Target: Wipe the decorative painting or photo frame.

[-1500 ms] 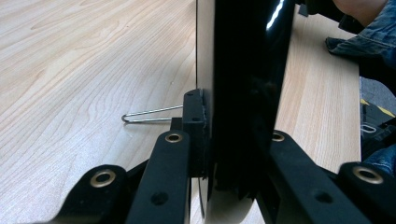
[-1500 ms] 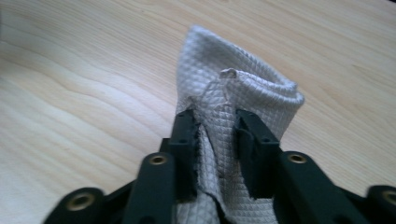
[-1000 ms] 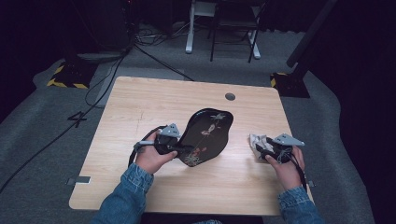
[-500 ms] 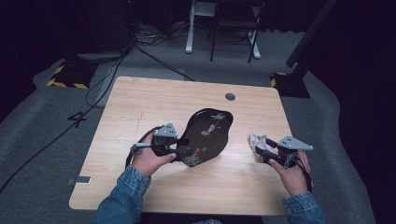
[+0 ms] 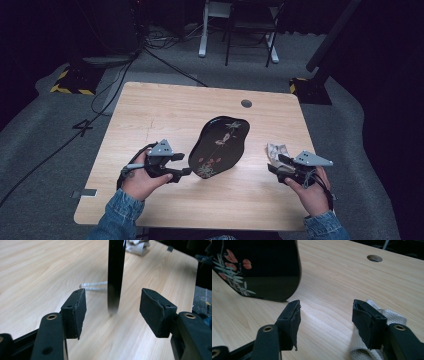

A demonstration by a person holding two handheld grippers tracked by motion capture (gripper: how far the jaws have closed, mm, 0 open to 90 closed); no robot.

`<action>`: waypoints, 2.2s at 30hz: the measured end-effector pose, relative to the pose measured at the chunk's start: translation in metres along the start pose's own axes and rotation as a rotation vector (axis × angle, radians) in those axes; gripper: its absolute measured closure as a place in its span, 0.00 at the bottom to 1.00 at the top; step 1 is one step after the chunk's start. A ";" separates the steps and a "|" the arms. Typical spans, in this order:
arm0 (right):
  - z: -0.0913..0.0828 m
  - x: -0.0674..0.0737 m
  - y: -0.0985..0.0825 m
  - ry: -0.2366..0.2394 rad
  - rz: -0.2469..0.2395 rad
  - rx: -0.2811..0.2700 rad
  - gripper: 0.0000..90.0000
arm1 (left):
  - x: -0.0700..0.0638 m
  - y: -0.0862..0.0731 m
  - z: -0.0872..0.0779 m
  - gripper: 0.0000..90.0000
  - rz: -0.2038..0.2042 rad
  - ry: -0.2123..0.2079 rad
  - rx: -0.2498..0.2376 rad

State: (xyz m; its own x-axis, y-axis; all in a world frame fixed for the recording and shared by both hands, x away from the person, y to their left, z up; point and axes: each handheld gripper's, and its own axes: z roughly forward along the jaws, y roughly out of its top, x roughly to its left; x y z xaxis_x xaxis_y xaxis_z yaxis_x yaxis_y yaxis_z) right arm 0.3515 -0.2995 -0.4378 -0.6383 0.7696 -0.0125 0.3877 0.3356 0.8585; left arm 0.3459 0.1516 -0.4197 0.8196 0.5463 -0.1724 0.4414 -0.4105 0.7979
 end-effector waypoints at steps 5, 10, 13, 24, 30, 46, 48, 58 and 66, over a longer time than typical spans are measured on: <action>-0.005 0.009 -0.001 0.033 0.012 -0.001 0.45 | 0.000 -0.014 -0.012 0.41 0.002 0.046 0.010; -0.010 0.016 -0.010 0.062 0.031 0.011 0.45 | 0.002 -0.036 -0.020 0.41 -0.049 0.075 0.050; -0.010 0.017 -0.014 0.066 0.023 0.032 0.45 | 0.002 -0.043 -0.022 0.39 -0.055 0.079 0.055; -0.004 0.022 -0.034 0.085 0.018 0.121 0.44 | 0.007 -0.077 -0.016 0.37 -0.069 0.108 0.164; 0.008 0.024 -0.045 0.081 -0.009 0.173 0.42 | 0.009 -0.087 -0.013 0.36 -0.085 0.106 0.203; 0.022 0.029 -0.058 0.096 -0.072 0.233 0.34 | 0.013 -0.096 -0.007 0.23 -0.029 0.146 0.241; 0.023 0.030 -0.058 0.101 -0.075 0.224 0.32 | 0.014 -0.098 -0.006 0.20 -0.009 0.164 0.233; 0.028 0.033 -0.062 0.111 -0.079 0.204 0.16 | 0.017 -0.105 -0.002 0.13 0.036 0.197 0.177; 0.028 0.033 -0.062 0.110 -0.078 0.204 0.16 | 0.018 -0.105 -0.002 0.13 0.014 0.219 0.176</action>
State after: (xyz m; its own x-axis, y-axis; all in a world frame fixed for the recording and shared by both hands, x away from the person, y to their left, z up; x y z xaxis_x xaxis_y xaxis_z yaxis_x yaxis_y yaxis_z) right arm 0.3253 -0.2796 -0.5055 -0.7355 0.6774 -0.0094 0.4538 0.5029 0.7356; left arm 0.3134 0.2060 -0.5049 0.7364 0.6763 -0.0179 0.5026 -0.5292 0.6836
